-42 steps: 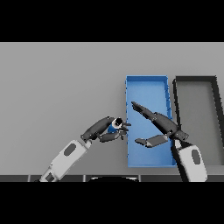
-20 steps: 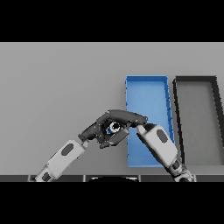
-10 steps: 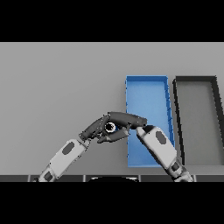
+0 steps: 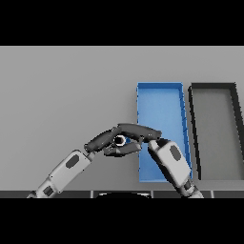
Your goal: Pick up the blue pipe and place it into the blue bin.
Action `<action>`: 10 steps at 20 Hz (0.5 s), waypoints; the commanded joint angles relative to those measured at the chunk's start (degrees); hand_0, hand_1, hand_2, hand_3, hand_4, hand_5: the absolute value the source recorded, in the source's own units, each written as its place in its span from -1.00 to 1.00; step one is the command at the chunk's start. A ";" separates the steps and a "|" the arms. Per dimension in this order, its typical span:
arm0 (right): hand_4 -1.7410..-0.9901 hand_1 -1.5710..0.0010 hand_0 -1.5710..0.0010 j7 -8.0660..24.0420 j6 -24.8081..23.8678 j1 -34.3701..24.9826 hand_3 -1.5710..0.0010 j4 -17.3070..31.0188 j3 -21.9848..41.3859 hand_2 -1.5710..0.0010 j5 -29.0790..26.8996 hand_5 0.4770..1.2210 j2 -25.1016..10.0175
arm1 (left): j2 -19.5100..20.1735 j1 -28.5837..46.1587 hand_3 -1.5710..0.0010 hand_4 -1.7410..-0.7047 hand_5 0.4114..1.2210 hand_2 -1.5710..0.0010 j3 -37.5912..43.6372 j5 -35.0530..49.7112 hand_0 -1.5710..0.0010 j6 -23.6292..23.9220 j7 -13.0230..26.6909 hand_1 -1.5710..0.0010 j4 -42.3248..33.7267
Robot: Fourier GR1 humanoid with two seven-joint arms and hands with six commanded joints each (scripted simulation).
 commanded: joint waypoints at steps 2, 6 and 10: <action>-0.35 -0.99 -0.99 -1.09 0.40 0.06 -0.99 0.43 -0.62 -1.00 0.70 0.98 0.49 | 0.09 -0.14 0.82 0.54 -0.08 0.83 -0.16 -0.22 0.80 0.33 2.49 0.81 0.26; -0.34 -1.00 -1.00 -1.25 0.54 -1.11 -1.00 0.96 -1.51 -1.00 2.45 0.99 1.32 | 0.51 -0.77 0.93 0.65 -0.44 0.93 0.56 0.59 0.92 0.26 3.81 0.92 0.49; -0.33 -1.00 -1.00 -1.70 1.62 -0.30 -1.00 1.06 -2.42 -1.00 1.21 1.00 1.74 | -0.38 -0.14 0.97 0.63 -0.59 0.97 0.86 2.12 0.97 0.17 5.83 0.97 0.89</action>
